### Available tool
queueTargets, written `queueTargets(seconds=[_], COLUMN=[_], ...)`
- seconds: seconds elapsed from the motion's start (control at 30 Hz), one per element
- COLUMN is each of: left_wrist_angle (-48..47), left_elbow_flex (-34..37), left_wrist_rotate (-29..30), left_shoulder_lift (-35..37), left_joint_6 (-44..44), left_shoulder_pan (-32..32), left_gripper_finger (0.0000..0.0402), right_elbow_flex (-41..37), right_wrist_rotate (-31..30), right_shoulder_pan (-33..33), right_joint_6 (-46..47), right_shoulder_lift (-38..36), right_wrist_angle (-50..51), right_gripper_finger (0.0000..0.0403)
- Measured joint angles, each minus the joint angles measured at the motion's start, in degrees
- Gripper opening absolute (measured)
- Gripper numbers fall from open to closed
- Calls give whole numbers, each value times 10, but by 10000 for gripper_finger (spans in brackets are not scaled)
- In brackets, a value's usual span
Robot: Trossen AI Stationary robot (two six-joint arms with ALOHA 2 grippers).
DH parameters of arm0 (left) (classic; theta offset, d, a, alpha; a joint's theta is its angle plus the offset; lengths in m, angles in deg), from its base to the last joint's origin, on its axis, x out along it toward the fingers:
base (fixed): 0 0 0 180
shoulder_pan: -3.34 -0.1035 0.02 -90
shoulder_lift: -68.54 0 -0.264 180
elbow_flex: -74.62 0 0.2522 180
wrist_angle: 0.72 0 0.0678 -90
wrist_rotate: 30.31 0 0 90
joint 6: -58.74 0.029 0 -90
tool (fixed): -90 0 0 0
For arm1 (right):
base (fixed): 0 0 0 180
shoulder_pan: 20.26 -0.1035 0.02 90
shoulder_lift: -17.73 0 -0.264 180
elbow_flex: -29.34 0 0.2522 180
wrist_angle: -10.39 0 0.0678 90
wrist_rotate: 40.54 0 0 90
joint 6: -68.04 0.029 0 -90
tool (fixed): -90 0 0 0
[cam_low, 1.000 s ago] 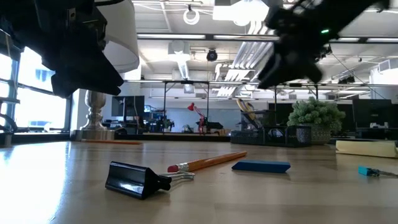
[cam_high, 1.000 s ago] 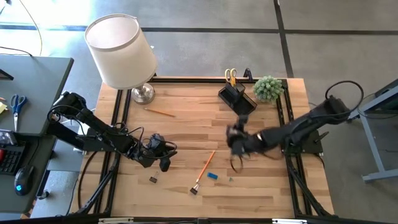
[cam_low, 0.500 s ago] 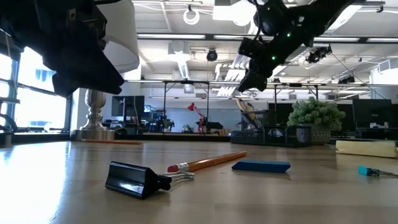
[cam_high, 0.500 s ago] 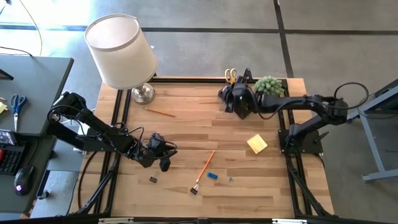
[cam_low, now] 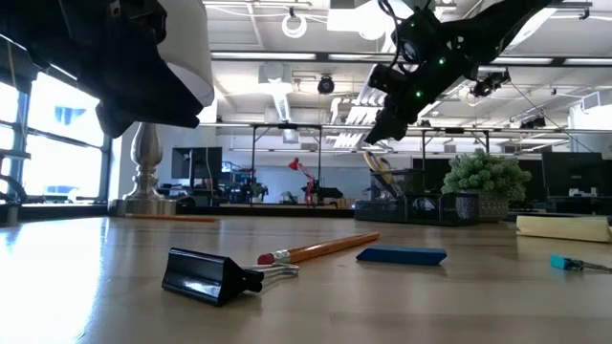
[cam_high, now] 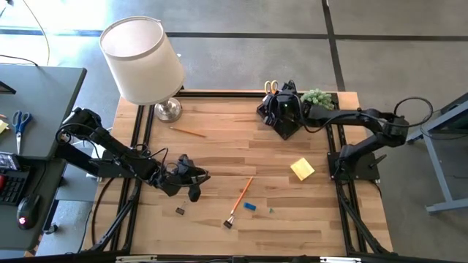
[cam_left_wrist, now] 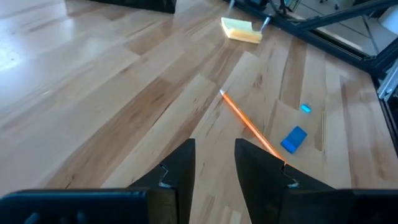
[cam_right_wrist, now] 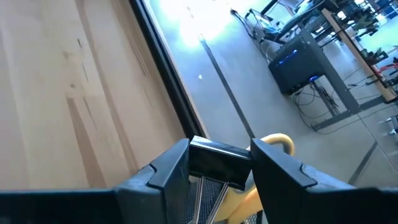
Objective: Pick and place office supplies into organizer
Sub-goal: Put the top right black binder clip into the desk organizer
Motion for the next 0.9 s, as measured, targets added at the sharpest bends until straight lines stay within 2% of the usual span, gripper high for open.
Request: queueTargets(seconds=[0.4, 0.7, 0.9], left_wrist_angle=[5, 5, 4], left_elbow_flex=[0, 0, 0], left_wrist_rotate=[4, 4, 4], left_shoulder_lift=[0, 0, 0], left_joint_6=[12, 11, 10], left_shoulder_pan=[0, 0, 0], left_gripper_finger=[101, 101, 101], right_elbow_flex=[0, 0, 0], right_wrist_rotate=[-10, -10, -12], right_shoulder_pan=[2, 3, 3], right_joint_6=[-3, -5, -5], right_shoulder_lift=[50, 51, 51], right_wrist_angle=[-34, -34, -34], right_gripper_finger=[156, 148, 160])
